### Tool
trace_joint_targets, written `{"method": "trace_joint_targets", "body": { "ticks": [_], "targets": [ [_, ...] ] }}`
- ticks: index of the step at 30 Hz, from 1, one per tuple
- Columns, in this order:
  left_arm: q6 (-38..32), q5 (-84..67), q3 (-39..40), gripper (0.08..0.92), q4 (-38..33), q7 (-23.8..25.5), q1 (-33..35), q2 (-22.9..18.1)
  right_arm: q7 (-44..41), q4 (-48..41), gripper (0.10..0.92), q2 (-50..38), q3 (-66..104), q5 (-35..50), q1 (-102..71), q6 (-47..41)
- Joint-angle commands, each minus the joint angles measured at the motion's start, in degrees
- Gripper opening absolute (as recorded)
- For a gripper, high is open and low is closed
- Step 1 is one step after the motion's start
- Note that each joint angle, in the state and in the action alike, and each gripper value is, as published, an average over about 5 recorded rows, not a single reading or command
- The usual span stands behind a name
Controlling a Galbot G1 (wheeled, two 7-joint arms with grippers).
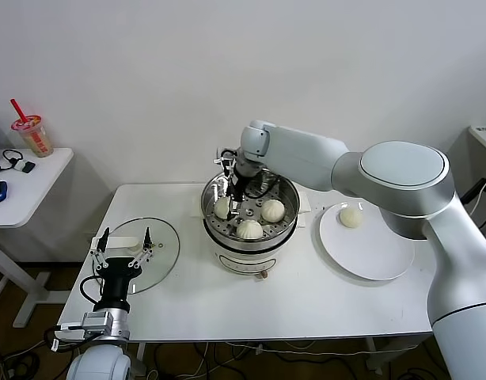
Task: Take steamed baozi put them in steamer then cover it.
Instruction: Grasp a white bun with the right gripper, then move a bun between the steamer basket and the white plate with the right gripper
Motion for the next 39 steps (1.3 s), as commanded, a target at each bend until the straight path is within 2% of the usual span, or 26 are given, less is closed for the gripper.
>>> {"method": "trace_joint_targets", "body": {
  "ticks": [1, 6, 12, 30, 39],
  "targets": [
    [0.05, 0.16, 0.23, 0.823, -0.03, -0.02, 0.0, -0.06, 0.12, -0.09, 0.791, 0.04, 0.51, -0.28, -0.21, 0.05],
    [0.0, 0.21, 0.29, 0.823, 0.11, -0.03, 0.02, -0.07, 0.2, 0.03, 0.716, -0.1, 0.86, -0.67, -0.3, 0.06],
    [-0.06, 0.22, 0.26, 0.823, 0.18, -0.02, 0.09, -0.08, 0.3, 1.15, 0.68, -0.83, 1.34, -1.33, -0.14, -0.05],
    [0.25, 1.14, 0.53, 0.823, 0.47, -0.15, -0.23, -0.33, 1.14, 12.9, 0.662, -10.99, 1.6, 1.45, 9.84, -0.8],
    [0.47, 1.52, 0.66, 0.823, 0.23, -0.13, 0.0, 0.1, 1.05, 22.9, 0.662, -23.68, -2.73, 3.75, 18.17, -0.98]
  ]
}}
